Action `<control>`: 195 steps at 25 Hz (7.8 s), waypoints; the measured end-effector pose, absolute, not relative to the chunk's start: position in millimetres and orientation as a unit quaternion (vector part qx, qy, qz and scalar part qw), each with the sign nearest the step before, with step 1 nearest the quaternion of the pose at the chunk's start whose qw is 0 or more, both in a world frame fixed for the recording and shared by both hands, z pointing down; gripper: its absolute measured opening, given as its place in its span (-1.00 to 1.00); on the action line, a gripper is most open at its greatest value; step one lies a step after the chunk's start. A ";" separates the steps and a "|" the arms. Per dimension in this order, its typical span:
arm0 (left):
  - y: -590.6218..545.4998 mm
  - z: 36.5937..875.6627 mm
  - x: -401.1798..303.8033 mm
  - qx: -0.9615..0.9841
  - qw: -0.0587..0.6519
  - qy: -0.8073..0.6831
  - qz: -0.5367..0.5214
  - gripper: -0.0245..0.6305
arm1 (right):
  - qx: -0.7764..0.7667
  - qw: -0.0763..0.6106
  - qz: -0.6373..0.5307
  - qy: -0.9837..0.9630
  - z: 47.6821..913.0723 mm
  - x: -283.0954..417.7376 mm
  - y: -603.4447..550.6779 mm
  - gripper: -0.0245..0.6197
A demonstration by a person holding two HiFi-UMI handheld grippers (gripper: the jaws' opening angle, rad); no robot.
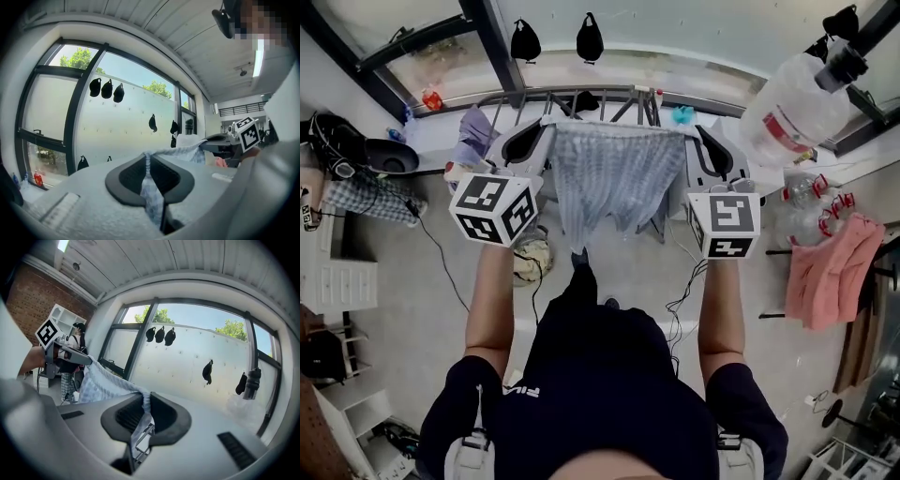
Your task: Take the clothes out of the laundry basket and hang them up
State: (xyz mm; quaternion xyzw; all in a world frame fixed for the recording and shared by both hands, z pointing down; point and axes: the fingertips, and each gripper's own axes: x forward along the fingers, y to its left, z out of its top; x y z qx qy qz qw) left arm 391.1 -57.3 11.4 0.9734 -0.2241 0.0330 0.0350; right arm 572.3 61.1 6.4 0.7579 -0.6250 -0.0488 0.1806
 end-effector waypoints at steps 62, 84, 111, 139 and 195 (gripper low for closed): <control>-438.0 370.6 663.1 0.870 0.250 -0.220 0.363 -0.23 | 0.697 0.245 0.320 -0.593 357.8 853.3 -326.5 -0.13; -348.4 288.0 582.5 0.908 0.265 -0.210 0.248 -0.10 | 0.710 0.154 0.340 -0.597 306.6 769.2 -214.9 0.17; -80.9 232.1 466.9 0.925 0.270 -0.212 0.165 -0.04 | 0.684 0.135 0.254 -0.671 248.6 607.3 9.8 0.10; 88.7 313.6 102.1 0.779 0.330 -0.515 0.138 -0.04 | 0.355 0.250 0.269 -0.860 333.1 246.0 69.9 0.10; -55.5 859.0 -81.6 0.689 0.488 -0.522 0.115 -0.04 | 0.093 0.586 0.211 -0.777 1144.6 38.9 -134.8 -0.24</control>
